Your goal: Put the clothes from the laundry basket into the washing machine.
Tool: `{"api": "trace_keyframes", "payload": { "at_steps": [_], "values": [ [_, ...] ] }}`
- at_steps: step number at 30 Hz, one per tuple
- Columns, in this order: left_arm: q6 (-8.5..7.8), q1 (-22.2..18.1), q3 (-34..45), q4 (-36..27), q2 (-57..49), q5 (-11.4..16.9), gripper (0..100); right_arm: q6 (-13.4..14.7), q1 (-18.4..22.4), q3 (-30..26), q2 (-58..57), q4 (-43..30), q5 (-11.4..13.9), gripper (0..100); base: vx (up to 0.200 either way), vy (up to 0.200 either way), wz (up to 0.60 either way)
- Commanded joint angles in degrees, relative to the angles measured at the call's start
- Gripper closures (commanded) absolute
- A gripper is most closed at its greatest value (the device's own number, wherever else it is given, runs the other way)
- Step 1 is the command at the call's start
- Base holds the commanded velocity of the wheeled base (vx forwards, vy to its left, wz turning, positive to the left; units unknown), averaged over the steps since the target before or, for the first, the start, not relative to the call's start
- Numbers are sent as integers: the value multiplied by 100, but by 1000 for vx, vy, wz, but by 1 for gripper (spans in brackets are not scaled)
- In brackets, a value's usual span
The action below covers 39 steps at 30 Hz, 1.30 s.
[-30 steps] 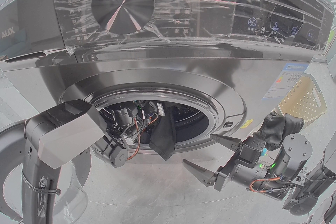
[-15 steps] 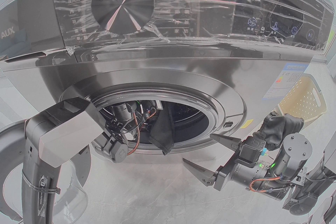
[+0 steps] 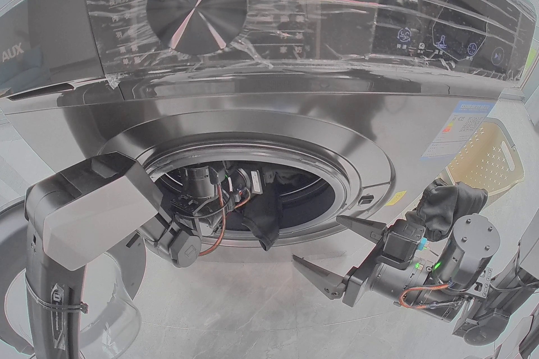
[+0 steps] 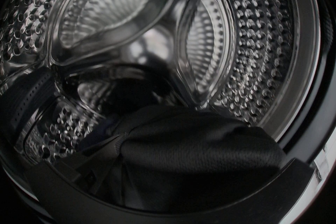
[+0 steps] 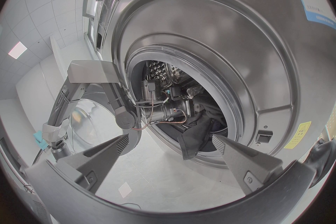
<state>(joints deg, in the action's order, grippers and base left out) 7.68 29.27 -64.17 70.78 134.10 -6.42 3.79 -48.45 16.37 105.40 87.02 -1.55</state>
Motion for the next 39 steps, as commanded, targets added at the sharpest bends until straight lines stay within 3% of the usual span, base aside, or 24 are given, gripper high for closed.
{"api": "trace_keyframes", "payload": {
  "at_steps": [1, 9, 10, 17, 26, 33, 39],
  "values": [
    [-12, 140, 256, -258, -138, 27, 0, -1, -16, -11, 60, 8, 5, 0, 0, 0, 0],
    [-56, 114, 19, -425, 284, 45, 0, -1, -16, -11, 104, 8, 14, 0, 0, 0, 0],
    [-56, 70, -78, -442, 363, 54, 100, -1, -16, -20, 104, 8, 14, 0, 0, 0, 0],
    [-56, -18, -289, -600, 468, 54, 100, -1, -16, -11, 104, 8, 14, 0, 0, 0, 0],
    [102, -62, -2179, -108, 1145, -386, 100, -1, -16, -2, 148, 8, 5, 0, 0, 0, 0],
    [304, -79, -2680, 24, 1224, -430, 100, -1, -16, -11, 165, 8, 14, 0, 0, 0, 0],
    [313, -79, -2803, 24, 1251, -447, 100, -1, -16, -20, 174, 17, 14, 0, 0, 0, 0]
  ]
}}
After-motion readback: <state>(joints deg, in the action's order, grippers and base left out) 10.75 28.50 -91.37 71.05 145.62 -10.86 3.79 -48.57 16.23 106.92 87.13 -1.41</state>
